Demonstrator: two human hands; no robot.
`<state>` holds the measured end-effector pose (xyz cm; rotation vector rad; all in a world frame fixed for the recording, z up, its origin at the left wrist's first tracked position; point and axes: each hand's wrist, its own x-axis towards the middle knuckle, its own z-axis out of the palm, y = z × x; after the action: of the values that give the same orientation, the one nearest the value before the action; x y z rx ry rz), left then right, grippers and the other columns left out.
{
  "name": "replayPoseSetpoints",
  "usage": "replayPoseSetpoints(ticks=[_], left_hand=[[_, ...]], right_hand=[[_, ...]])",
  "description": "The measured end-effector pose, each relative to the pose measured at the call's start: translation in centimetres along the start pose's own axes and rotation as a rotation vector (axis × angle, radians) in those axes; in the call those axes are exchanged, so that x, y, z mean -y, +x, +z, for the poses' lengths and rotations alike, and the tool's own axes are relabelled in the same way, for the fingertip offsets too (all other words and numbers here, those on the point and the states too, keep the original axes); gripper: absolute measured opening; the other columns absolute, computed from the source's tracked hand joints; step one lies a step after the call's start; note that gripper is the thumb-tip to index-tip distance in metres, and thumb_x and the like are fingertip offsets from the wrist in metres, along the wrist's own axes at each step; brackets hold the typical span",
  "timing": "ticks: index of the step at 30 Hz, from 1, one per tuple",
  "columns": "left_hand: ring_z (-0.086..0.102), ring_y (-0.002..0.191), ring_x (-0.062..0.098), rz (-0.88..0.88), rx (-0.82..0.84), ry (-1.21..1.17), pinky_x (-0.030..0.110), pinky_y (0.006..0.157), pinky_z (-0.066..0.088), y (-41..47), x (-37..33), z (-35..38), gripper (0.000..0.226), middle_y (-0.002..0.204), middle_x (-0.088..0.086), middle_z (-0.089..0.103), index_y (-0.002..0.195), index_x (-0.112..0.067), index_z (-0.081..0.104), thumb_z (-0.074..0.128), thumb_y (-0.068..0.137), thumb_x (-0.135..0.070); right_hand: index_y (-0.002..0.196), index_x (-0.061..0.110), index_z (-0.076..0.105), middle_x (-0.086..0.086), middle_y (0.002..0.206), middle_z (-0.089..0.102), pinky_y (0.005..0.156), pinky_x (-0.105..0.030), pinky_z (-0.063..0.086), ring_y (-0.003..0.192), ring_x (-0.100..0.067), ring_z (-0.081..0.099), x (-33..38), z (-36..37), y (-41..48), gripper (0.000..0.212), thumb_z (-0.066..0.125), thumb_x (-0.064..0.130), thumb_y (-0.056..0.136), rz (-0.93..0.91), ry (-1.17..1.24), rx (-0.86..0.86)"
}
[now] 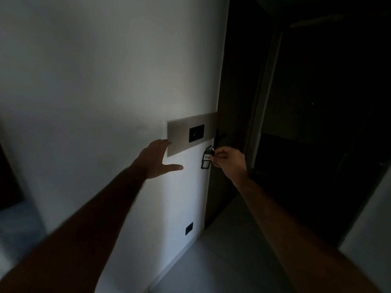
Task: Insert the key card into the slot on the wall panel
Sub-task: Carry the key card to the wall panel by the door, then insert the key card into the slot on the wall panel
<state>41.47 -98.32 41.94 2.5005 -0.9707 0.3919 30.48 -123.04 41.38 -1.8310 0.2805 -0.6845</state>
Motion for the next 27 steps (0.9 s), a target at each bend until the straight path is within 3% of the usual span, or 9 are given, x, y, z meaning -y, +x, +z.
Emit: replayPoseSetpoints(ticks=[5,9,12,17,23,27], left_hand=[[0.030,0.148,0.026,0.021,-0.030,0.022,0.043,0.119,0.029,6.1,0.3,1.5,0.108,0.160,0.008,0.036,0.151,-0.014,0.035,0.069,0.069,-0.076],[0.031,0.147,0.026,0.016,-0.010,0.023,0.044,0.120,0.030,10.7,0.0,2.8,0.115,0.158,0.009,0.037,0.150,-0.012,0.036,0.064,0.063,-0.083],[0.037,0.144,0.028,0.052,0.035,0.075,0.045,0.117,0.034,13.3,-0.4,4.4,0.129,0.157,0.010,0.039,0.150,-0.012,0.035,0.050,0.054,-0.097],[0.039,0.142,0.028,0.048,0.016,0.083,0.040,0.115,0.033,17.5,-1.1,7.3,0.111,0.157,0.008,0.038,0.150,-0.011,0.036,0.069,0.067,-0.077],[0.028,0.150,0.025,-0.033,-0.015,0.093,0.040,0.121,0.026,22.0,-1.1,9.0,0.113,0.162,0.007,0.032,0.152,-0.014,0.033,0.070,0.066,-0.077],[0.027,0.150,0.025,-0.110,-0.012,0.101,0.036,0.121,0.023,23.9,-0.7,10.0,0.115,0.162,0.009,0.031,0.153,-0.013,0.032,0.072,0.065,-0.076]], right_hand=[[0.093,0.001,0.070,-0.019,0.091,0.075,0.071,-0.029,0.062,0.082,-0.026,0.073,-1.3,-0.1,5.5,0.020,0.077,0.003,0.075,-0.024,0.013,-0.001],[0.091,0.010,0.071,-0.012,0.089,0.076,0.079,-0.038,0.062,0.083,-0.023,0.074,-3.2,-1.0,10.1,0.016,0.077,0.008,0.077,-0.044,0.001,-0.024],[0.098,0.004,0.069,-0.016,0.093,0.075,0.081,-0.039,0.061,0.088,-0.028,0.074,-4.8,-1.5,12.7,0.020,0.075,0.006,0.079,-0.027,0.024,-0.028],[0.098,0.002,0.069,-0.017,0.092,0.075,0.079,-0.037,0.062,0.088,-0.029,0.073,-7.3,-2.5,17.5,0.020,0.075,0.006,0.079,-0.035,0.030,0.010],[0.087,0.017,0.068,-0.011,0.089,0.075,0.079,-0.048,0.061,0.084,-0.024,0.074,-10.3,-3.1,25.2,0.016,0.078,0.011,0.076,-0.054,-0.019,0.079],[0.097,0.003,0.066,-0.019,0.093,0.073,0.079,-0.051,0.060,0.086,-0.032,0.072,-11.6,-2.5,29.3,0.019,0.074,0.007,0.080,-0.090,-0.012,0.112]])
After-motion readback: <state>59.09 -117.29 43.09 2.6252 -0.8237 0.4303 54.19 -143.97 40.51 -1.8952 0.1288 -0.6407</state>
